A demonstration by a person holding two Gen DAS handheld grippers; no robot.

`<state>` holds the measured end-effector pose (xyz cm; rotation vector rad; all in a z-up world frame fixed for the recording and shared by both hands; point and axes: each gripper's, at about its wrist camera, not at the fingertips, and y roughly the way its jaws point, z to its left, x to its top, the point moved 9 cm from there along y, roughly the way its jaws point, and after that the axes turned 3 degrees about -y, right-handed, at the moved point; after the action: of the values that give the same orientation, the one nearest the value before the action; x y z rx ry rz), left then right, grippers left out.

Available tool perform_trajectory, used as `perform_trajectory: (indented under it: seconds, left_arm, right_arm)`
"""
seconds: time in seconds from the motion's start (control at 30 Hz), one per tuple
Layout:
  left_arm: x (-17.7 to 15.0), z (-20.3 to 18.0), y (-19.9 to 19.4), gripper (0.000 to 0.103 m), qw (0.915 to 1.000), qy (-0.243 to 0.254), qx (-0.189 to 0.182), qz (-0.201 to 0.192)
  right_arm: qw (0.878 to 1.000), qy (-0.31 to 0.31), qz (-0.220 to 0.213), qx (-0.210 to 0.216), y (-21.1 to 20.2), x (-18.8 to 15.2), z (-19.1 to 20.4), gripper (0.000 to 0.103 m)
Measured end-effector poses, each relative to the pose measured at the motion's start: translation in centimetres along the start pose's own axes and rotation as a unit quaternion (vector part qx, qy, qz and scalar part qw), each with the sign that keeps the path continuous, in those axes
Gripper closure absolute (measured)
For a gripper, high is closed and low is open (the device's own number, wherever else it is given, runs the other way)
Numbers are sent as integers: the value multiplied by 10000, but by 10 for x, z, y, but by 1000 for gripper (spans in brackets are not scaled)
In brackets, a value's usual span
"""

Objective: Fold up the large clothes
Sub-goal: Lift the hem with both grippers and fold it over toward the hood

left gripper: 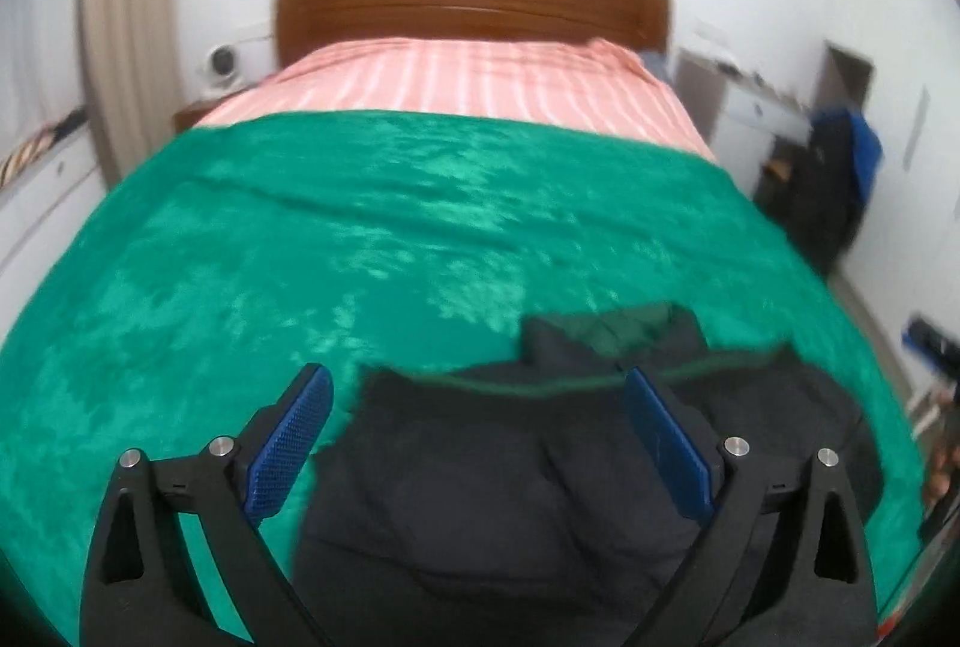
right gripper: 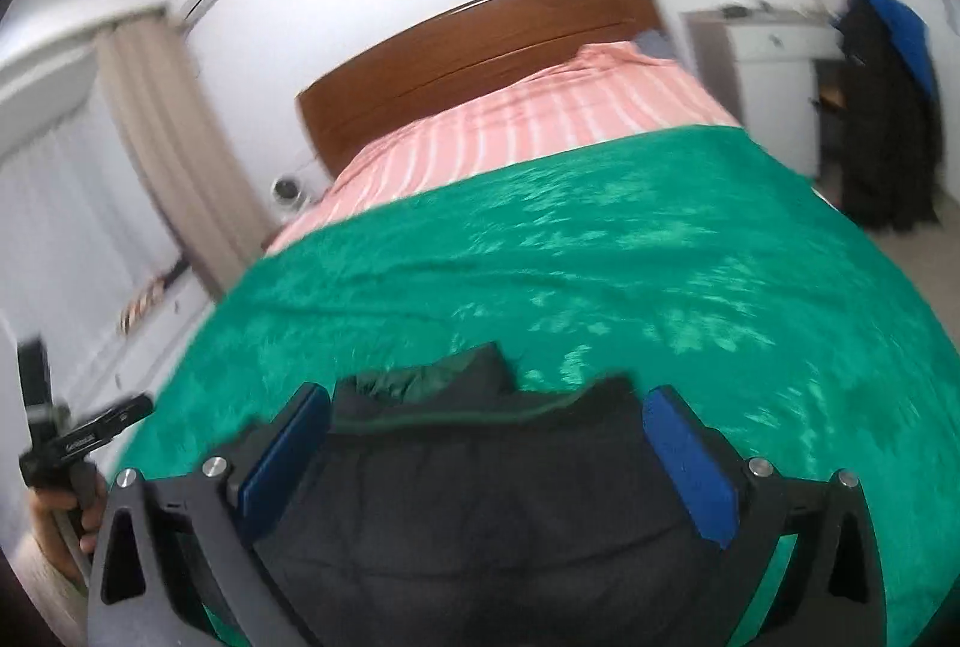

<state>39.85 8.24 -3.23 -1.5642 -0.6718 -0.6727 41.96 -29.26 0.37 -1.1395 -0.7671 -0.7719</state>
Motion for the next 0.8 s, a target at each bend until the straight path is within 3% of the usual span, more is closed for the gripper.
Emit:
perform_trajectory:
  seconds: [0.17, 0.23, 0.27, 0.3, 0.33, 0.37, 0.53, 0.8]
  left_arm:
    - [-17, -43, 54, 3, 9968, 766, 154, 169]
    - [-36, -34, 91, 3, 9941, 902, 471, 377]
    - [-50, -24, 111, 0, 9938, 786, 509, 594]
    - [-60, -17, 118, 0, 9959, 528, 236, 692]
    - [-65, -9, 122, 0, 9983, 115, -138, 557]
    - [-66, -4, 123, 0, 9989, -106, -252, 373]
    - [-75, -14, 131, 1, 9998, 175, -23, 117]
    - [-82, -10, 144, 1, 9998, 85, -108, 129]
  right_arm:
    - [9925, -1130, 152, -430, 70, -23, 31, 0]
    - [9877, -1250, 635, -691, 113, -56, 13, 0]
    - [9851, -1139, 1114, -643, 140, -85, -1, 0]
    - [9877, -923, 1182, -435, 143, -96, -9, 0]
    - [9933, -612, 957, -199, 143, -99, -18, 0]
    - [9967, -391, 709, -37, 142, -100, -24, 0]
    - [9979, -260, 578, 101, 154, -111, -31, 0]
    - [9977, -211, 641, 75, 157, -117, -28, 0]
